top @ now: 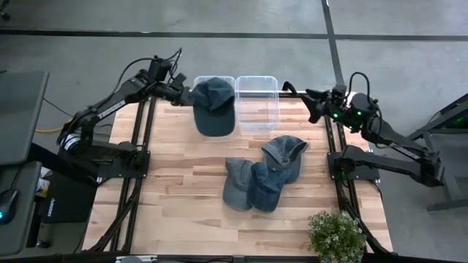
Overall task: Pick and place caps into container
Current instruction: Put the left blue cap into the left transparent container
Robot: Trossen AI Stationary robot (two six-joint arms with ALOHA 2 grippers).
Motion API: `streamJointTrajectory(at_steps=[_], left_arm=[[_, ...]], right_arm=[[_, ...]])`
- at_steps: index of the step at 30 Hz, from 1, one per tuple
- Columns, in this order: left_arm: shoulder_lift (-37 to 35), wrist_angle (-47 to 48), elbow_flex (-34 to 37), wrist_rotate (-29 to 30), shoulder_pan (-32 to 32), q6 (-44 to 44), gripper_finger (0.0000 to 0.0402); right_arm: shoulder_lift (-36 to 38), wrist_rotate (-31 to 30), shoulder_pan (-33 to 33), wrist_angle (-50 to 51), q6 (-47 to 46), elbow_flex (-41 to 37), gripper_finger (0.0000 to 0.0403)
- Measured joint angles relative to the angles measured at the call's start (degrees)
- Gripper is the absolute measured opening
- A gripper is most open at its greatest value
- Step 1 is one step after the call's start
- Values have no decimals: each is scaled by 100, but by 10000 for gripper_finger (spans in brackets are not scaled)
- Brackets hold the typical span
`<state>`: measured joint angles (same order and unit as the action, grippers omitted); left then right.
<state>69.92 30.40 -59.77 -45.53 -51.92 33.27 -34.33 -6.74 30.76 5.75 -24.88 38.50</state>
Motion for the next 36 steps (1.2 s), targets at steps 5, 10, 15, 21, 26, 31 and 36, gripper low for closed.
streamJointTrajectory(at_steps=[5,10,15,21,26,31,36], left_arm=[[383,-164,-402,161,-32,154,4],[809,555,-1277,368,-128,-59,4],[1108,2211,-2188,718,-392,-669,4],[1324,3049,-2562,907,-627,-832,4],[1438,3098,-2570,919,-698,-758,4],[1710,2963,-2570,886,-693,-753,4],[1968,2731,-2568,730,-695,-756,4]], right_arm=[[-452,37,0,-666,26,0,222],[-673,110,0,-1189,111,2,222],[-685,111,2,-1324,271,7,222],[-697,121,36,-1330,593,7,222],[-697,363,289,-1332,458,7,222],[-732,1030,663,-1335,250,7,222],[-873,1623,999,-1335,-67,7,222]])
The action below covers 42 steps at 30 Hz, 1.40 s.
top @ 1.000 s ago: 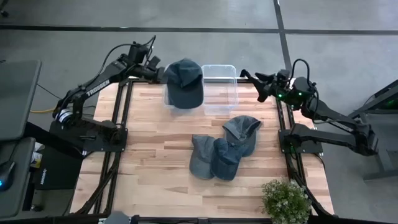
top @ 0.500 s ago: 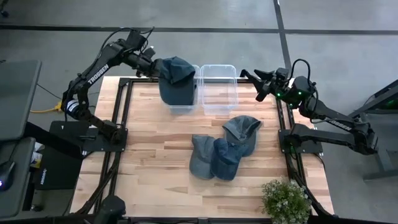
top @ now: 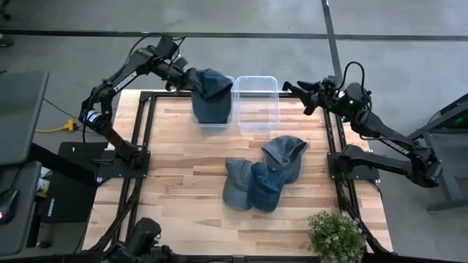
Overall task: Pick and place caps into container
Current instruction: Put the left blue cap into the left transparent container
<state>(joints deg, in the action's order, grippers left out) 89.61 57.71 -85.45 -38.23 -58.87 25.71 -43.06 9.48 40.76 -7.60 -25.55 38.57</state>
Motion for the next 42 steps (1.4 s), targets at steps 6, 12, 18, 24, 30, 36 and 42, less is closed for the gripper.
streamJointTrajectory(at_steps=[6,12,18,24,30,36,42], left_arm=[[144,-157,0,-141,0,-14,4],[144,-194,0,-170,0,-28,4],[144,-354,2,-380,0,-36,4],[172,-426,2,-318,0,0,4],[327,-424,4,-322,-1,3,4],[596,-360,7,-326,0,99,4],[789,-314,7,-40,0,102,29]], right_arm=[[-196,457,232,-41,-167,0,222],[-351,559,324,-68,-251,0,222],[-475,656,452,-442,-259,0,222],[-719,1015,680,-655,-252,-1,222],[-902,1201,772,-937,-205,-2,222],[-1036,1398,881,-1073,-256,85,222],[-1063,1407,878,-1016,-254,114,222]])
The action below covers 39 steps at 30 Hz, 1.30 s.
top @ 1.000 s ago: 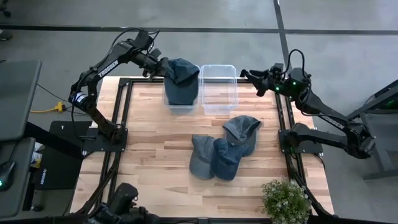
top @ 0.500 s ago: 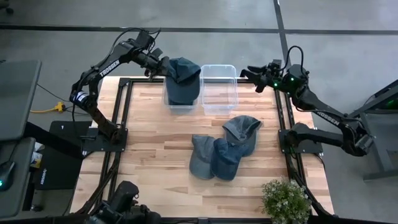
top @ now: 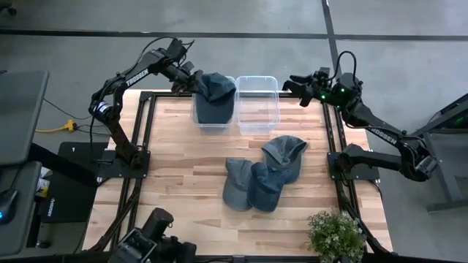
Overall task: Pick and place caps into container
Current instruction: Put the left blue cap into the left transparent container, then put the right gray cap into the right transparent container
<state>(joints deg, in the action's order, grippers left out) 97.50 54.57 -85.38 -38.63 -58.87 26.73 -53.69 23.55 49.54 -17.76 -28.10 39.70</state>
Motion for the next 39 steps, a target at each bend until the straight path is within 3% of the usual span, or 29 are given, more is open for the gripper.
streamJointTrajectory(at_steps=[12,20,25,28,34,39], left_arm=[[-81,153,-61,656,0,-509,128],[-84,632,-866,817,-2,-887,217],[-92,1545,-1845,1725,0,-1499,228],[-97,1758,-2203,1870,57,-1600,229],[-119,1881,-2271,1919,406,-1617,229],[-127,1900,-2271,2872,788,-1709,229]], right_arm=[[4,0,-2,217,2,0,222],[7,0,-2,420,-48,2,222],[7,0,-2,509,-46,5,222],[7,-2,-9,740,33,155,222],[9,-55,-9,1975,775,841,222],[11,-364,-9,3167,1302,1424,222]])
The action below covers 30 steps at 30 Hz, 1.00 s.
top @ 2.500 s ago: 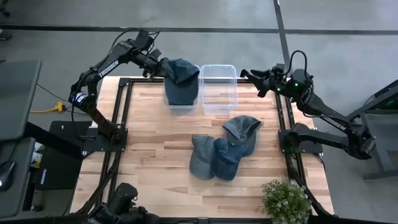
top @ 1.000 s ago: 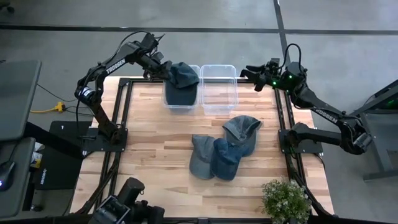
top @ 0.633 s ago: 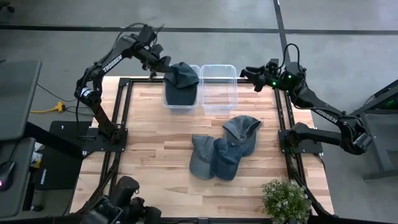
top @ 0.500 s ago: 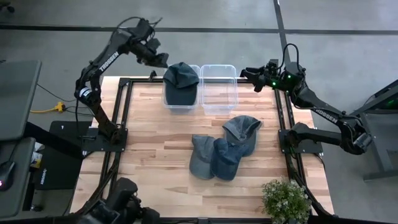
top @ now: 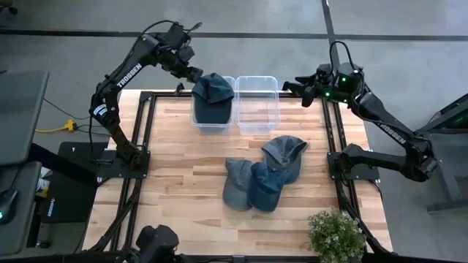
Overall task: Pick and place caps into container
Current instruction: Put the right gray cap into the right transparent container
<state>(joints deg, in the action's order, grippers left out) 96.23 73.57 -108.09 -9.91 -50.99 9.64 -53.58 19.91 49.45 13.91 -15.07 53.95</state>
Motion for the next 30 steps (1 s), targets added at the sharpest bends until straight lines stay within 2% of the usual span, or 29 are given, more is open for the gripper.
streamJointTrajectory(at_steps=[4,10,18,21,25,30], left_arm=[[0,-324,0,645,245,-37,229],[-59,-171,4,708,589,-88,229],[-59,-118,55,700,1262,-47,229],[-59,-163,248,717,1482,-39,229],[-218,-232,696,760,1595,-38,229],[-670,-877,1446,860,1575,79,229]], right_arm=[[4,5,-28,542,150,274,222],[12,-32,-301,1445,641,720,222],[158,-1189,-986,2715,847,986,222],[195,-1701,-1245,3297,445,986,222],[208,-2446,-1473,4231,-871,985,222],[194,-2727,-1638,4944,-2481,984,222]])
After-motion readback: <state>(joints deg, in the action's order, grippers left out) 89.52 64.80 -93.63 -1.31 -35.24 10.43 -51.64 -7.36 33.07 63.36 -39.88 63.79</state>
